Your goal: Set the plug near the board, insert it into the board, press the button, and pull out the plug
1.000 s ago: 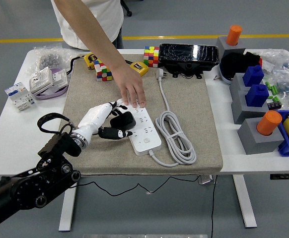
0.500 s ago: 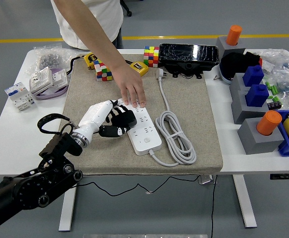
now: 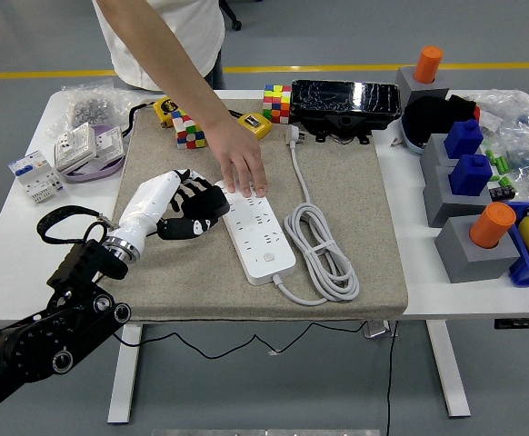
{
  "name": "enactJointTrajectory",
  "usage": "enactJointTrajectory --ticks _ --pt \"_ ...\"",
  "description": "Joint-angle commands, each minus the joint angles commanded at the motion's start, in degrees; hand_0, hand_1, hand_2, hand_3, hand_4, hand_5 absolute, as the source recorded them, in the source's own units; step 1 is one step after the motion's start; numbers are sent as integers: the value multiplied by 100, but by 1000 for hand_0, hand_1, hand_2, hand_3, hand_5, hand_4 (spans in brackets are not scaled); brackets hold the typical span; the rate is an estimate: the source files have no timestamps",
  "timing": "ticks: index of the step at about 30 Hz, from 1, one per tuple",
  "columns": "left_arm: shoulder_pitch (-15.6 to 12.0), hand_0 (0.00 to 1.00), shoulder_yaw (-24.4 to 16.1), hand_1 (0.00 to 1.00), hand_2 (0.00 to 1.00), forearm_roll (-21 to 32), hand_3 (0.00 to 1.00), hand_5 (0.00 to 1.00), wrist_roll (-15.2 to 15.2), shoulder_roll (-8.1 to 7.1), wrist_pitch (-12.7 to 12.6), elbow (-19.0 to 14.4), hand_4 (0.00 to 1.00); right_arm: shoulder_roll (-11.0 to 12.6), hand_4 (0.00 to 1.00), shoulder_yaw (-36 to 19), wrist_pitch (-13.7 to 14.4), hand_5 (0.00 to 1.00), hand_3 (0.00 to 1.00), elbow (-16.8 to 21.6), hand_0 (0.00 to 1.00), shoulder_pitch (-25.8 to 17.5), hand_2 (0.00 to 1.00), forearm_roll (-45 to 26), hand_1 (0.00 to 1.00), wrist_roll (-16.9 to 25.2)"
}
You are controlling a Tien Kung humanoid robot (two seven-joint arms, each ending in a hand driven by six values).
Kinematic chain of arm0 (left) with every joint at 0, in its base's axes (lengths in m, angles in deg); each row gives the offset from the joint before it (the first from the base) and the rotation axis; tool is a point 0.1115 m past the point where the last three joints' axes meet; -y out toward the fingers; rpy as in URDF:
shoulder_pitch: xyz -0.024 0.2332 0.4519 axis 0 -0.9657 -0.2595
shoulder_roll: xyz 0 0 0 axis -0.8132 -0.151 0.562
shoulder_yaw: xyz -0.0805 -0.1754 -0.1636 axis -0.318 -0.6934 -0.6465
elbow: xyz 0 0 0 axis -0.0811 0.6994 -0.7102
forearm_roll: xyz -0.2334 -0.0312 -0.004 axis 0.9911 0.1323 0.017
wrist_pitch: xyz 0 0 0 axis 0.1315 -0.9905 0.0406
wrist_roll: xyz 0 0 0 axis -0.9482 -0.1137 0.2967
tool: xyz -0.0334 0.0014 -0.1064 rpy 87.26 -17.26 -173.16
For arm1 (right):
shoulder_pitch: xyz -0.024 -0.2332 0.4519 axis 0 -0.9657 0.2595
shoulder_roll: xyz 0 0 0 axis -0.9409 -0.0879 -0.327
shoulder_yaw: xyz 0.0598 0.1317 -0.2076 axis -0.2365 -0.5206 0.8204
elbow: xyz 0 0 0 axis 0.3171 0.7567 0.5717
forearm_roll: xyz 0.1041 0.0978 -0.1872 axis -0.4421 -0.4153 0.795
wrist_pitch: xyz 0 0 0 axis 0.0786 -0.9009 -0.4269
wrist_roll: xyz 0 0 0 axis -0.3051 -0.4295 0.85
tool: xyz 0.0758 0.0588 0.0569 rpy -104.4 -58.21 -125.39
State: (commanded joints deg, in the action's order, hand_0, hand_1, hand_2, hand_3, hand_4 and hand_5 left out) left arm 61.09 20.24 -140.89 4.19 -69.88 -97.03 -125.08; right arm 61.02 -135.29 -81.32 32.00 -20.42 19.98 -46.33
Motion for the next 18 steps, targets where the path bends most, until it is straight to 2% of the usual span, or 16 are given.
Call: enactJointTrajectory --ticks 5,6,11,12,17,18 --pt "-78 310 -101 397 461 -25 539 2 106 -3 107 168 601 2 889 4 0 415 551 1 538 -4 613 1 625 -1" --pt "-82 412 -102 475 511 -49 560 8 157 -5 134 191 683 1 889 5 0 414 551 -1 538 -5 612 0 624 -1" --pt "-115 412 -93 475 511 -170 560 8 410 -22 245 273 683 -2 889 7 -2 414 551 1 538 -7 612 1 624 -2" --pt "-127 675 -104 759 728 -194 792 157 441 -24 261 272 902 -2 888 10 -3 413 551 0 538 -8 612 2 625 -3" --pt "-193 675 -236 759 728 -254 792 157 421 -52 317 136 902 0 888 5 -2 413 551 -1 538 -6 612 7 625 -4" --pt "-211 721 -279 832 825 -265 883 299 384 -61 291 78 998 0 888 5 -2 414 551 -1 538 -8 612 4 626 -4"
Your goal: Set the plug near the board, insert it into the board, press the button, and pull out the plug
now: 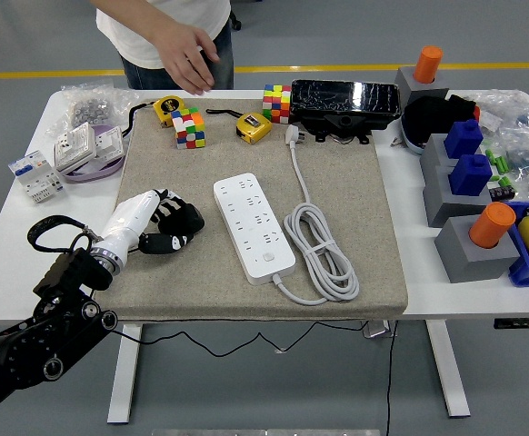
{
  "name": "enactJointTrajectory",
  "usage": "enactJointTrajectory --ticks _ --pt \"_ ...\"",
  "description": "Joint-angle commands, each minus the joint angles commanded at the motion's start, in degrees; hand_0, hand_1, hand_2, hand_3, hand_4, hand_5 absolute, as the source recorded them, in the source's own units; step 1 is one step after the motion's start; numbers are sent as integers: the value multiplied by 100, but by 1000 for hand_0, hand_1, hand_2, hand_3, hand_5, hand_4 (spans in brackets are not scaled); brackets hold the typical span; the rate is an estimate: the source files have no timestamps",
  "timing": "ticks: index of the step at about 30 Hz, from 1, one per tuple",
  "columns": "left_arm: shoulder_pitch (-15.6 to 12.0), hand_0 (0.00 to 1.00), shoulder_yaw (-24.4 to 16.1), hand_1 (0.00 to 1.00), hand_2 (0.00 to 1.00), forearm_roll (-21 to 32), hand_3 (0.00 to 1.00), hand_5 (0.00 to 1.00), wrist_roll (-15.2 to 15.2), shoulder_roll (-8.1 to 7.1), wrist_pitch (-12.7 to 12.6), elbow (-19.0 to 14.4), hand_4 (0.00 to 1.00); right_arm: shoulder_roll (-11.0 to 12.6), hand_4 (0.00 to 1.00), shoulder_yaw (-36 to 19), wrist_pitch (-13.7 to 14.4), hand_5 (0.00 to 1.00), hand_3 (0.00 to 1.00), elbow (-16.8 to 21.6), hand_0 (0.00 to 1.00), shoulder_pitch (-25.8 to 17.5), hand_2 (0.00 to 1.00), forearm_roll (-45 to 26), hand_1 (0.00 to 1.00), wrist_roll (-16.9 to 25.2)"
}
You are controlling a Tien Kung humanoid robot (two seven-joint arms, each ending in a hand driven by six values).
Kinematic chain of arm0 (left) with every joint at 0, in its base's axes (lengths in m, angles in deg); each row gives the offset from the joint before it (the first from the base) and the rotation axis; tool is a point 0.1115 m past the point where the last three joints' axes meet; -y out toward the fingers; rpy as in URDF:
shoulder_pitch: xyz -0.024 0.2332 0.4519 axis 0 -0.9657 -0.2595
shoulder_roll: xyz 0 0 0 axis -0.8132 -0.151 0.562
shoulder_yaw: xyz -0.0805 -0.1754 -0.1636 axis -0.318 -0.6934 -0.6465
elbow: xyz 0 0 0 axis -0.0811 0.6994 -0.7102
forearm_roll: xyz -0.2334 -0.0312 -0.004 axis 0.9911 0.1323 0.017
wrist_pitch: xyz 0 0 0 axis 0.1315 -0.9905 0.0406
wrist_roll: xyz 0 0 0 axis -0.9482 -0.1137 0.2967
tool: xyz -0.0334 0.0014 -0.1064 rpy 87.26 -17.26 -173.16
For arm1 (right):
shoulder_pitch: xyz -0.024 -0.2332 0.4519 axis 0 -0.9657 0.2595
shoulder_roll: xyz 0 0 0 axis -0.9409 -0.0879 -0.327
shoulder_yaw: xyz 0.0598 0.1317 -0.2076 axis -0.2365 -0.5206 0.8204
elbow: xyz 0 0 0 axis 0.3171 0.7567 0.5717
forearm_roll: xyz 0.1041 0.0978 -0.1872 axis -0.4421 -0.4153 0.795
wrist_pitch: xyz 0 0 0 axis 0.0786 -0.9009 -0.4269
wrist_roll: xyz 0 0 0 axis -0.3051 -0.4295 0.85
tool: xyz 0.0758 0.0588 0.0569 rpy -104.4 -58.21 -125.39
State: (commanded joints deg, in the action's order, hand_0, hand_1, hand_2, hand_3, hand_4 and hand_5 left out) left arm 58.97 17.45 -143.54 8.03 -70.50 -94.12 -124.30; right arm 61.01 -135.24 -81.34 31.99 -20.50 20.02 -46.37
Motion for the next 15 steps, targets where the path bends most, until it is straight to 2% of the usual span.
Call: enactJointTrajectory --ticks 3,5,6,11,12,15 --pt "-44 721 -122 832 825 84 883 299 -162 -24 -82 -138 998 -2 888 -5 0 414 551 -4 538 -1 612 5 626 -2" --pt "-74 721 -202 832 825 330 883 299 -401 -42 -162 -201 998 -5 888 -12 2 414 551 1 538 -4 612 8 626 0" --pt "-90 676 -241 763 762 518 810 386 -545 -52 -202 -226 998 -7 888 -11 2 413 551 -1 538 -4 612 9 625 -1" --pt "-180 676 -472 763 762 1619 810 386 -1210 -126 -296 -337 998 -29 888 -12 1 413 551 -3 538 -5 612 12 625 1" --pt "-199 605 -532 691 678 1831 675 339 -1309 -143 -317 -364 886 -35 888 -12 2 413 551 -6 538 -3 612 12 625 1" --pt "-257 605 -718 691 678 2425 675 339 -1456 -180 -363 -440 886 -47 888 -10 4 413 551 -12 538 3 612 17 625 3"
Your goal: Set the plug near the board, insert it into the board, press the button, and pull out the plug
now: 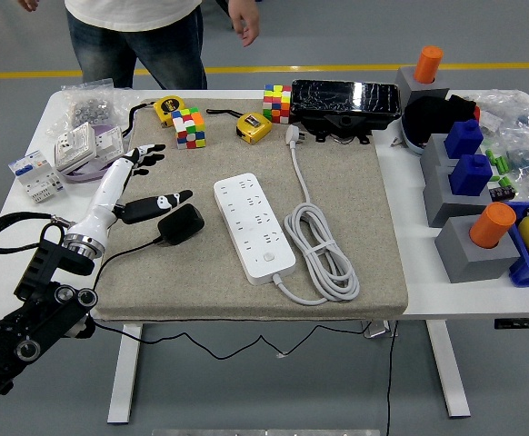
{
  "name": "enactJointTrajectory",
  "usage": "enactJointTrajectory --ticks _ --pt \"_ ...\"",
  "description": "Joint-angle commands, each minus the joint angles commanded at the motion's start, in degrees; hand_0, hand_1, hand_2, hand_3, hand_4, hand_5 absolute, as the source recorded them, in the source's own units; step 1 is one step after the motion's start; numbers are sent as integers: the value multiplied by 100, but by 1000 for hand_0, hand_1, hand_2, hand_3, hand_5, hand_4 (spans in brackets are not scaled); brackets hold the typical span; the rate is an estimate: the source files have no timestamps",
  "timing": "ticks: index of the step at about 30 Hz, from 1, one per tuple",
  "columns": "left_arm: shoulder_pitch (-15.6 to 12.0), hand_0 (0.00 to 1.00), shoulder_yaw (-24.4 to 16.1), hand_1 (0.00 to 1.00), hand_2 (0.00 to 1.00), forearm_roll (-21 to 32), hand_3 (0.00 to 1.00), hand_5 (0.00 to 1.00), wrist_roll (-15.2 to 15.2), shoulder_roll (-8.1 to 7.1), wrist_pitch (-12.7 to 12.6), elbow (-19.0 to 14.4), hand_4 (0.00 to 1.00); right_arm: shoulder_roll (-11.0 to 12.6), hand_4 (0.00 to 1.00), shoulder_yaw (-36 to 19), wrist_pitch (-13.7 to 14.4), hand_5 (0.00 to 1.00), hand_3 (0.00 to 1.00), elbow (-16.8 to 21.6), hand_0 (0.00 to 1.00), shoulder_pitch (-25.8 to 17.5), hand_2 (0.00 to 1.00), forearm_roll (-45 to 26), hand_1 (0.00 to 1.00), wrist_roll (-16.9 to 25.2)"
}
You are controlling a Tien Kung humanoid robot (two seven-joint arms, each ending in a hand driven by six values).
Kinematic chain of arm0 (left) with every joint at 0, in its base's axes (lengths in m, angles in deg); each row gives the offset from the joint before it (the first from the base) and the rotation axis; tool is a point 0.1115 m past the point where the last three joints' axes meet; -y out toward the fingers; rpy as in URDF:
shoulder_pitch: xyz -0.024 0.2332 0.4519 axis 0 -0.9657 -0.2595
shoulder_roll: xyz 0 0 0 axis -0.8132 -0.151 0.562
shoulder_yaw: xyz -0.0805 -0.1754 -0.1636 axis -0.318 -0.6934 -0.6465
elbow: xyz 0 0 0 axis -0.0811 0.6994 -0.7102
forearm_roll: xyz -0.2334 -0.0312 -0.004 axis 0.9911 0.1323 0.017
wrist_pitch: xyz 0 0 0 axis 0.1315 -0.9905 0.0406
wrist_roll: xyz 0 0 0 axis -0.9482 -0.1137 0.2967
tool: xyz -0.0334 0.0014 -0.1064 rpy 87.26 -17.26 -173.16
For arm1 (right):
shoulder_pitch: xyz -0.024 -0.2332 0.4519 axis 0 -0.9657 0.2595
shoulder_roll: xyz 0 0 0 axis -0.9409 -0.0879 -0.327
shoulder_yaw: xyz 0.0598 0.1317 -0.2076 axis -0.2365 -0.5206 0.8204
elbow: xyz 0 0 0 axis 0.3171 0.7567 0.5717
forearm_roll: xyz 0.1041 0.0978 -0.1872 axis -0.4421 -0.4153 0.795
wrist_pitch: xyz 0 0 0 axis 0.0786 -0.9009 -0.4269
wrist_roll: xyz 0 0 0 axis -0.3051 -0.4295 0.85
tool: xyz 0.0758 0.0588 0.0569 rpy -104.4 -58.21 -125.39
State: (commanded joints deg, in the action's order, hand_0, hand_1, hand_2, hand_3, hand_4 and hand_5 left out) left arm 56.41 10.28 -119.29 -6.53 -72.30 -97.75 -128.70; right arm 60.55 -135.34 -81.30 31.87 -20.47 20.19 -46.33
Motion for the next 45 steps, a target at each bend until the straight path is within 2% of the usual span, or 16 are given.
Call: enactJointTrajectory --ticks 2,3,17,20,21,45 --pt "-33 605 -129 691 678 100 675 339 -34 -22 -10 -36 886 -5 888 12 2 413 551 -7 538 7 612 1 625 0" --pt "-41 590 -199 663 631 102 621 307 -35 -35 -5 -46 848 -4 888 20 1 413 551 -9 538 19 612 4 626 -1" --pt "-161 573 -665 639 623 79 629 360 0 -238 35 -167 844 2 888 118 -2 413 551 -42 538 185 613 -16 627 -5" --pt "-175 573 -697 639 623 62 629 360 42 -253 47 -186 844 7 888 141 -2 413 551 -60 538 199 613 -24 627 -5" --pt "-182 570 -717 633 630 51 638 399 55 -258 48 -201 853 8 888 163 -6 413 551 -73 536 208 613 -31 627 -10" --pt "-93 566 -709 627 627 -42 635 402 294 -315 185 -346 851 95 889 301 -11 414 552 -65 538 339 619 -47 628 -5"
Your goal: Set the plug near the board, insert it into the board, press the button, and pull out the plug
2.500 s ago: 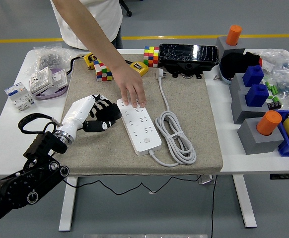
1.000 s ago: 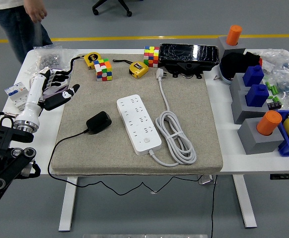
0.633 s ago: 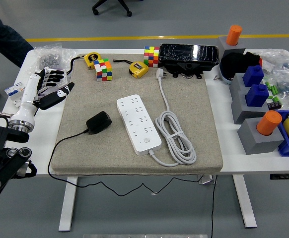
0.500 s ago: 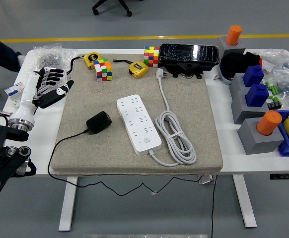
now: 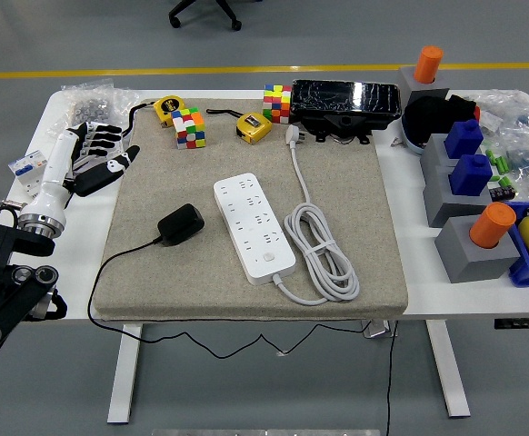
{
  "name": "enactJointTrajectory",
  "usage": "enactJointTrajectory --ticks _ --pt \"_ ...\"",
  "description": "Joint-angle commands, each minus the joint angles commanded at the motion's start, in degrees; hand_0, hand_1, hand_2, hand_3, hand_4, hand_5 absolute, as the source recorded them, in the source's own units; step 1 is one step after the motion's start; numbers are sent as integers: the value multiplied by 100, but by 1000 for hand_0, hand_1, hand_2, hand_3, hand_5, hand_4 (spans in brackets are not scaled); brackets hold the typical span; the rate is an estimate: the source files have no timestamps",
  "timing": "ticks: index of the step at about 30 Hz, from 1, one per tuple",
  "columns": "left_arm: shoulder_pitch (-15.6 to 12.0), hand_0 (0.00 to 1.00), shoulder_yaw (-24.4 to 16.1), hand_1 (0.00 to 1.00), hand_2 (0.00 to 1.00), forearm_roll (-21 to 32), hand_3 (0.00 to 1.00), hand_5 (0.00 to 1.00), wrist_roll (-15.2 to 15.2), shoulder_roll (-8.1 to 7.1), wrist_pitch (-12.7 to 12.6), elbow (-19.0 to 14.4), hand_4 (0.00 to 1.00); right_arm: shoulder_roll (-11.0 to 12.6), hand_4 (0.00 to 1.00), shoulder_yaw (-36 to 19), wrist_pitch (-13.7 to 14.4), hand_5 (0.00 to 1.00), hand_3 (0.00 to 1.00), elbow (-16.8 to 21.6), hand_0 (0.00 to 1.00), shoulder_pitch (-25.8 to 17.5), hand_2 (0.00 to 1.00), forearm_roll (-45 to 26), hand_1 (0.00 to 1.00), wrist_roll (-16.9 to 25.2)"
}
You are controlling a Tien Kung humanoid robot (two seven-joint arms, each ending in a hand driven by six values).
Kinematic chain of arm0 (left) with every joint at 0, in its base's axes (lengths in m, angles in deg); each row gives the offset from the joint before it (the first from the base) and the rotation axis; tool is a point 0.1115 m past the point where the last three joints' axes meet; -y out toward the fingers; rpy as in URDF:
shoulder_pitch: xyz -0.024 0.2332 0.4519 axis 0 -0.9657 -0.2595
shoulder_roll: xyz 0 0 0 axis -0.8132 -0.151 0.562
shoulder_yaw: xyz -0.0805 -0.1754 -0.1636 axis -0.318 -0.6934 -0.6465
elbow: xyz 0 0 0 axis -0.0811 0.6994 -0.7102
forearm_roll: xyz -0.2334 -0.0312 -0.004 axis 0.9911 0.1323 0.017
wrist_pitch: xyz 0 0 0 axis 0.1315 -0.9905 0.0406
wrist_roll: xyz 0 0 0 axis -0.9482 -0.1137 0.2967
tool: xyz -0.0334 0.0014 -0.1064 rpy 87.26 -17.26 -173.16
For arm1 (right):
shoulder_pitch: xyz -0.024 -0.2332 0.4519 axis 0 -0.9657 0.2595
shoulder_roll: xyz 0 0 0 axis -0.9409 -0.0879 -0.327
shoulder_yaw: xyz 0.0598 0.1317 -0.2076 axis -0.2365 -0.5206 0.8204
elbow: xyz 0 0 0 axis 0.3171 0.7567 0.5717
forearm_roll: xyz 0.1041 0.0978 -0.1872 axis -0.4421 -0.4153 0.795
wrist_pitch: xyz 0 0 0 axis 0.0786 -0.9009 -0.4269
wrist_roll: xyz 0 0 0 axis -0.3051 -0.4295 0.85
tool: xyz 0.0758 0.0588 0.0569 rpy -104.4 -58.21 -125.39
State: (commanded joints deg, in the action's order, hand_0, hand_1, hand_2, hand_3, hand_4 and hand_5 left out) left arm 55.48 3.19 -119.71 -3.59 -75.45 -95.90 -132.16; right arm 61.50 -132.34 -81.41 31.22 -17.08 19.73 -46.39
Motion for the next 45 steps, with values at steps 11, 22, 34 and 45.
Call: enactJointTrajectory --ticks 11,22,34,45 --pt "-14 570 -192 625 627 -51 633 402 63 25 71 -112 851 37 889 -22 0 415 552 -5 538 45 620 15 628 2" --pt "-40 572 -292 625 627 -90 630 404 96 35 128 -208 850 43 889 -20 -4 415 552 -6 538 82 621 8 628 -4" --pt "-25 573 -283 624 628 -94 623 403 112 13 154 -292 846 40 889 -87 0 415 551 -4 538 57 622 26 628 -4" --pt "-31 575 -336 624 631 -108 625 404 121 9 162 -344 844 -16 889 -86 -6 415 552 -4 538 33 622 32 628 -4"
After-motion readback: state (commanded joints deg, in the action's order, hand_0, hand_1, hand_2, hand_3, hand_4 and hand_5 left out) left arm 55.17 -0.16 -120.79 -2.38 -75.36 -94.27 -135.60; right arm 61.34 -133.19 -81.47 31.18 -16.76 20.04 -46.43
